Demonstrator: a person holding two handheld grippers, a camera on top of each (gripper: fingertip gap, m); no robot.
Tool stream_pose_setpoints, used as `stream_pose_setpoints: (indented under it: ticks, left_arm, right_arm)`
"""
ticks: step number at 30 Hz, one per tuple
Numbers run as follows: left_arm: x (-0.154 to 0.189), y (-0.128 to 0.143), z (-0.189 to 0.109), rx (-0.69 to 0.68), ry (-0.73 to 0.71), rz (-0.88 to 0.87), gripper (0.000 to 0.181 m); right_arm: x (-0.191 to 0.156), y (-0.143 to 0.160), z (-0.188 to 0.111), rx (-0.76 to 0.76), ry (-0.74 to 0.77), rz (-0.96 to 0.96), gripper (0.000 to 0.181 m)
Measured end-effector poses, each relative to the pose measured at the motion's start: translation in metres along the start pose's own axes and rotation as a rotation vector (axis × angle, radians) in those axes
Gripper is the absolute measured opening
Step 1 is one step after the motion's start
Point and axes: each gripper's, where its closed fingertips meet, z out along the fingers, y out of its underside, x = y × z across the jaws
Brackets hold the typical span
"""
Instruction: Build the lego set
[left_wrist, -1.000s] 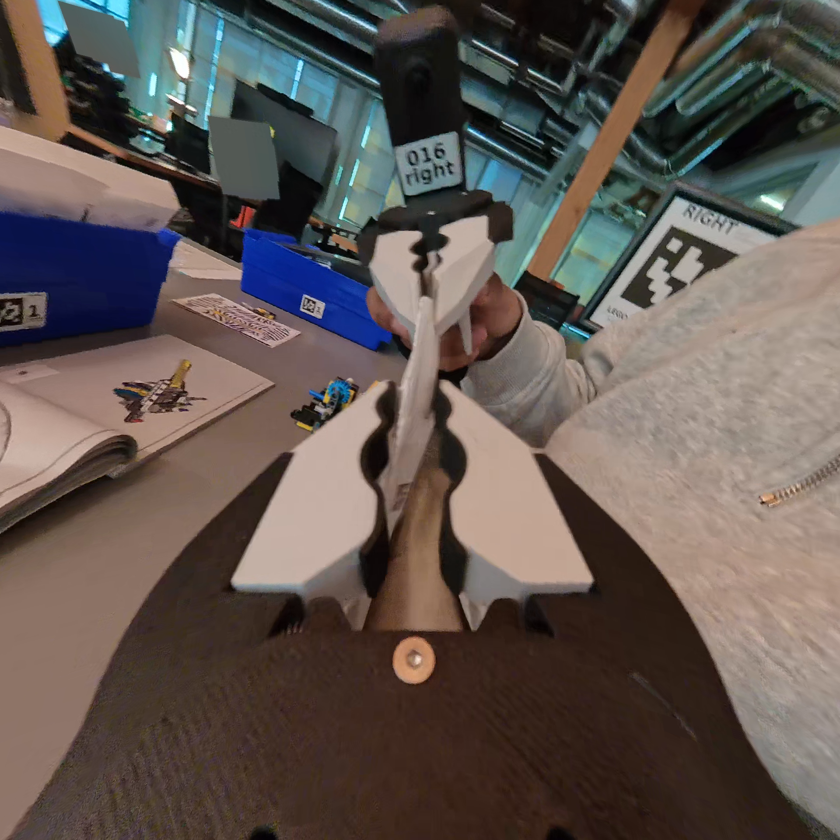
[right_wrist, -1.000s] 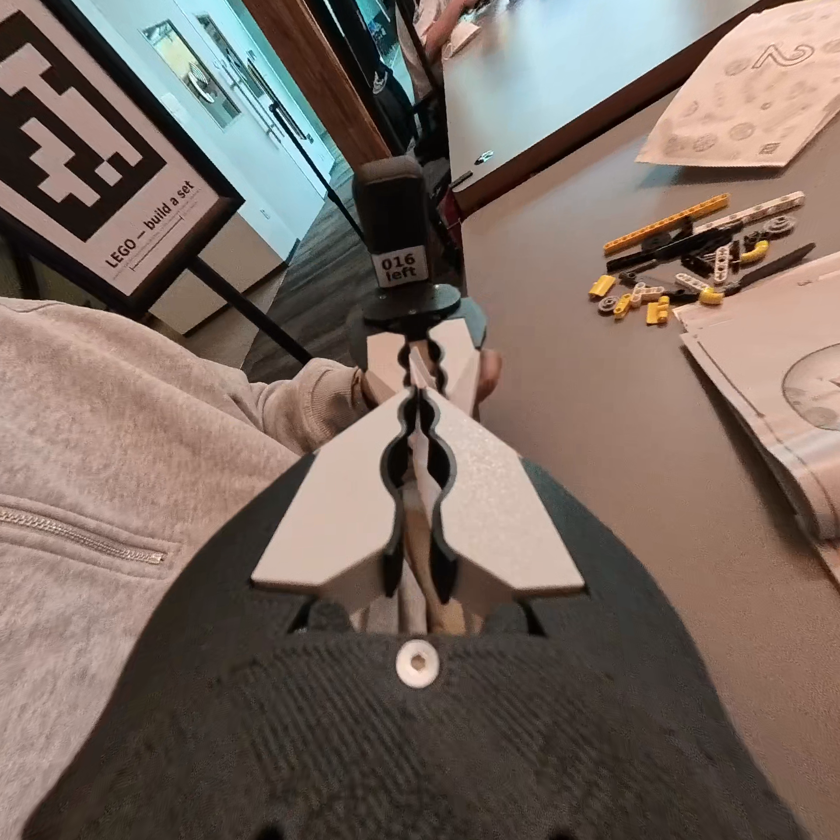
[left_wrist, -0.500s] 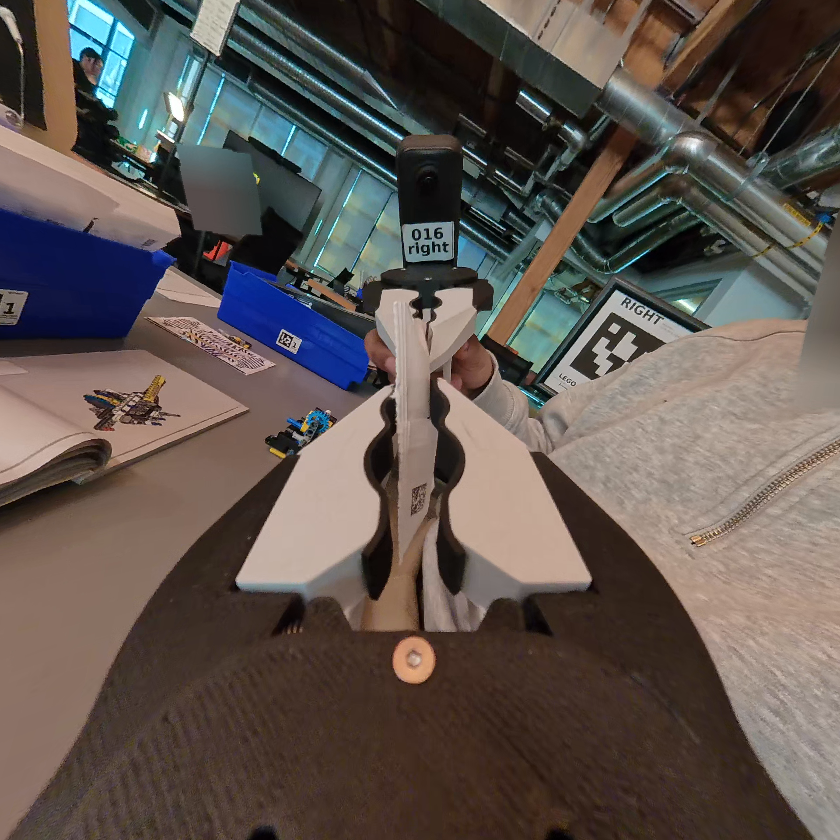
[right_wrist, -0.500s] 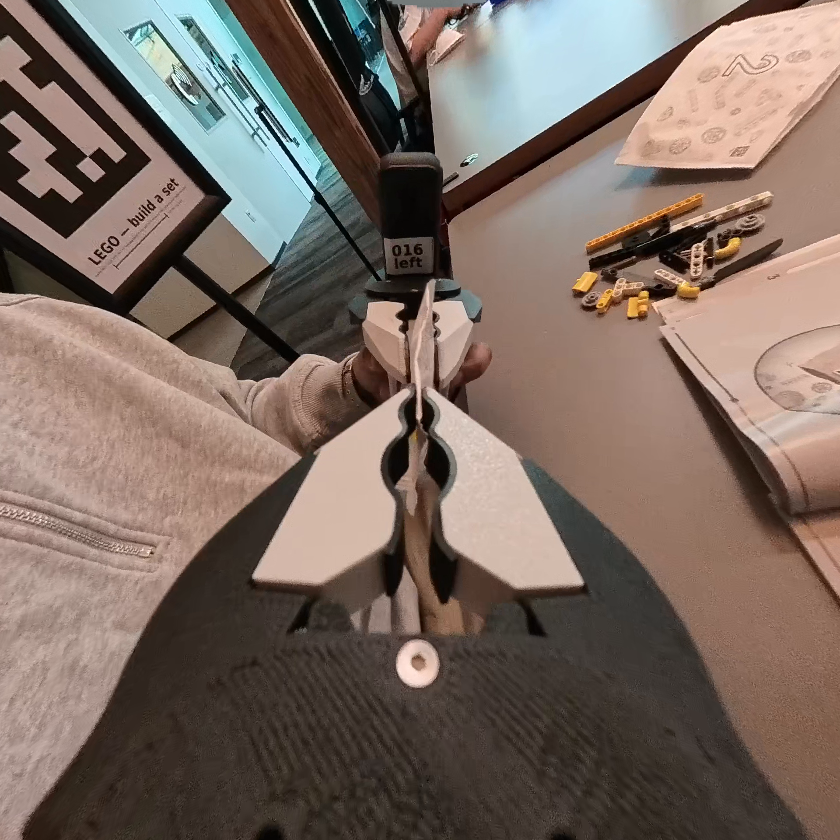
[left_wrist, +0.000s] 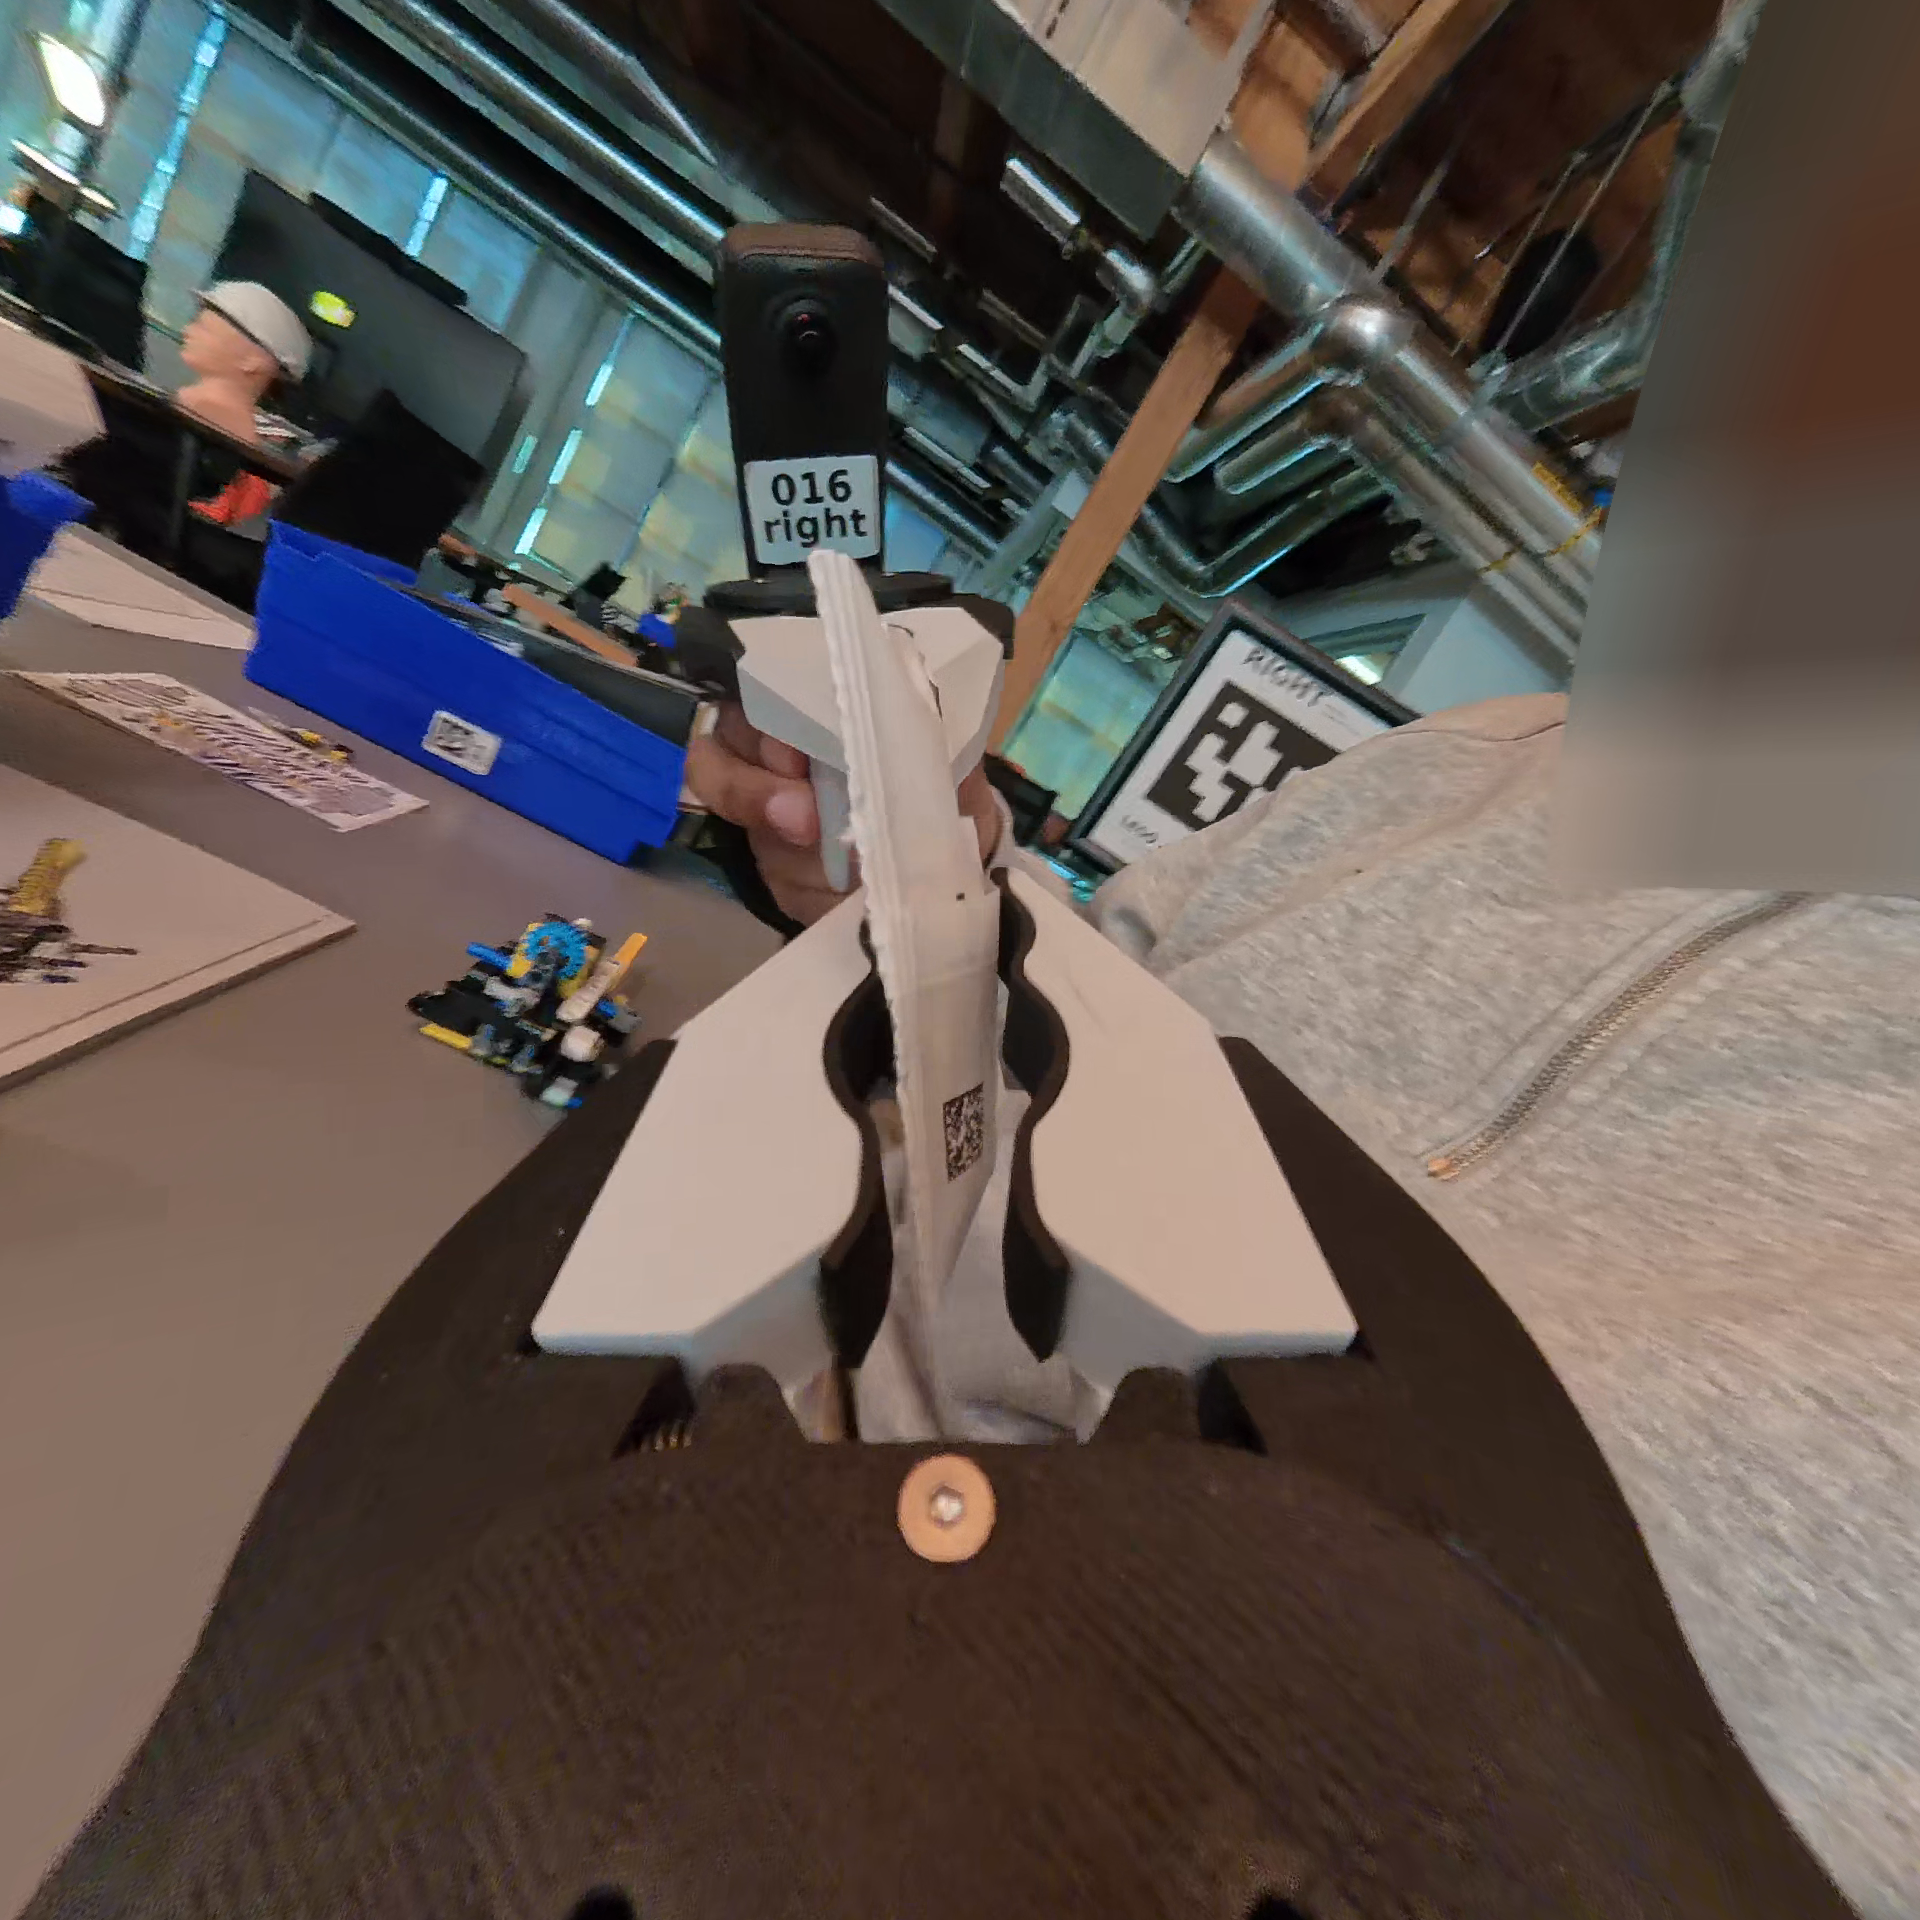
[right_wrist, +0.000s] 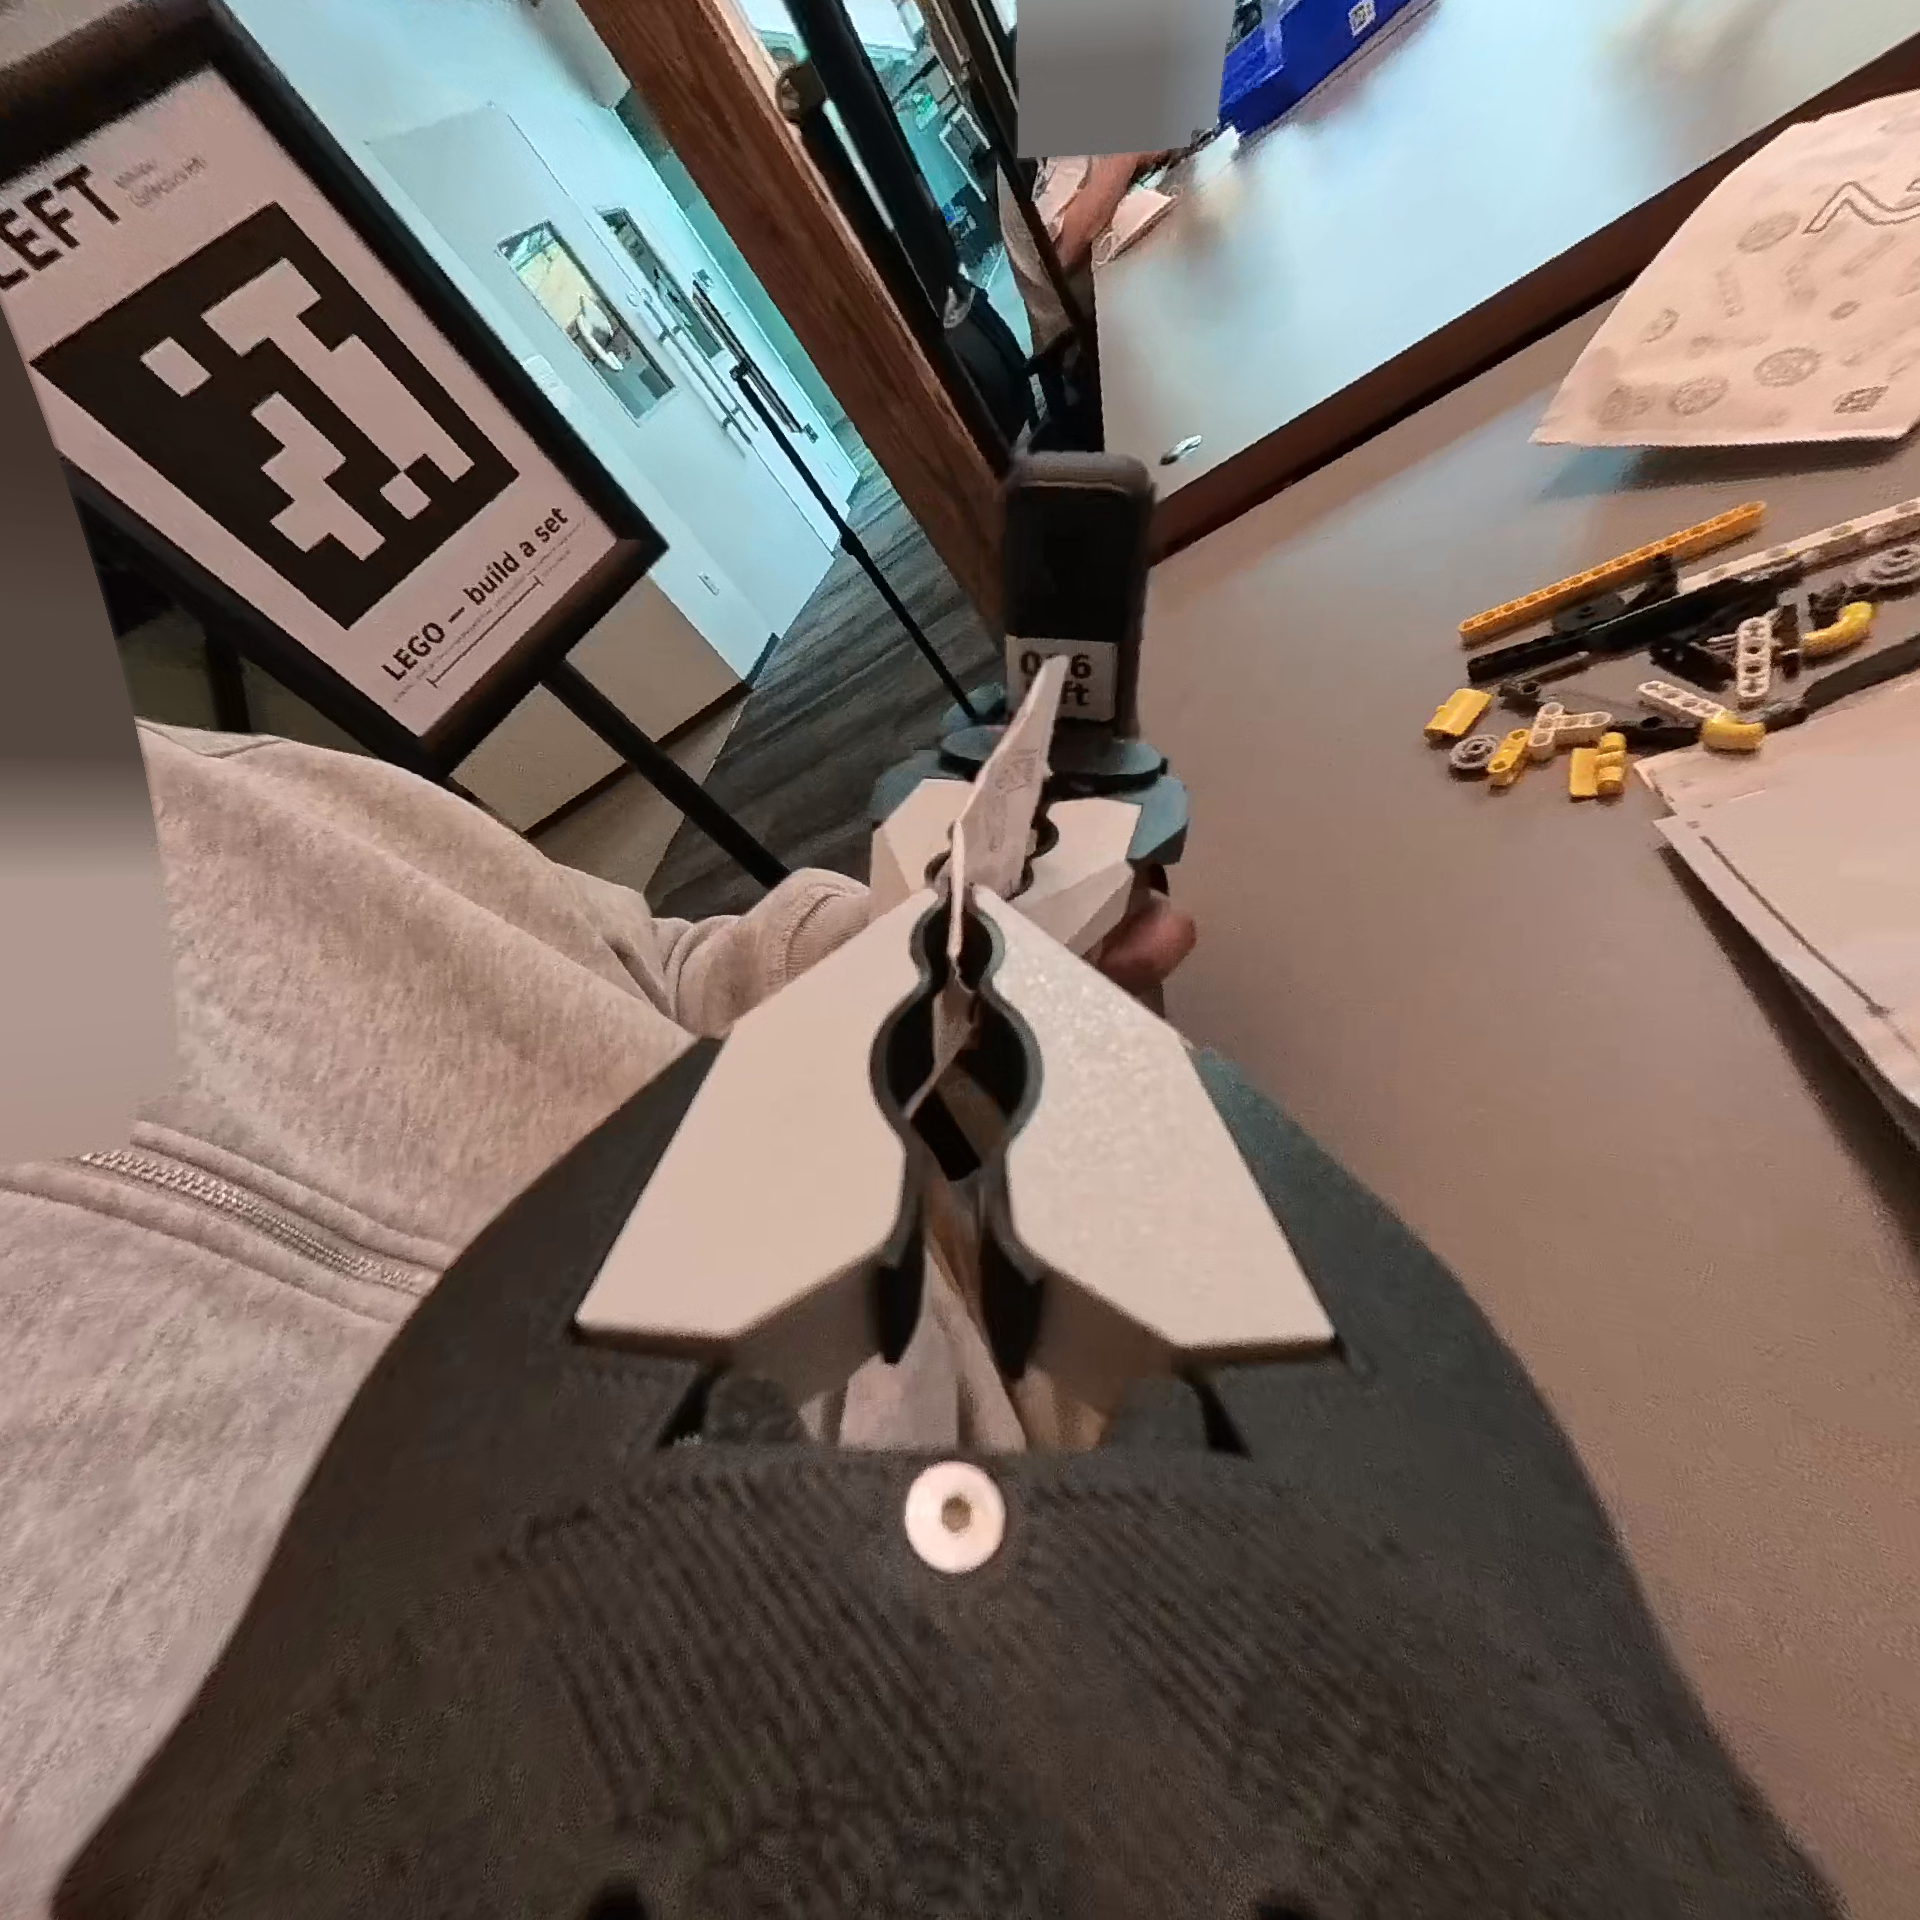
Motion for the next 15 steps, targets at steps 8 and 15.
stream_pose_setpoints:
  ticks: [8, 15]
  left_arm:
    - [0.026, -0.007, -0.004, 0.064, 0.258, -0.177, 0.014]
    - [0.036, -0.010, -0.006, 0.077, 0.327, -0.182, 0.014]
  right_arm:
    - [-0.015, -0.004, 0.007, -0.030, 0.012, -0.171, 0.000]
    - [-0.020, -0.007, 0.011, -0.049, 0.072, -0.291, 0.000]
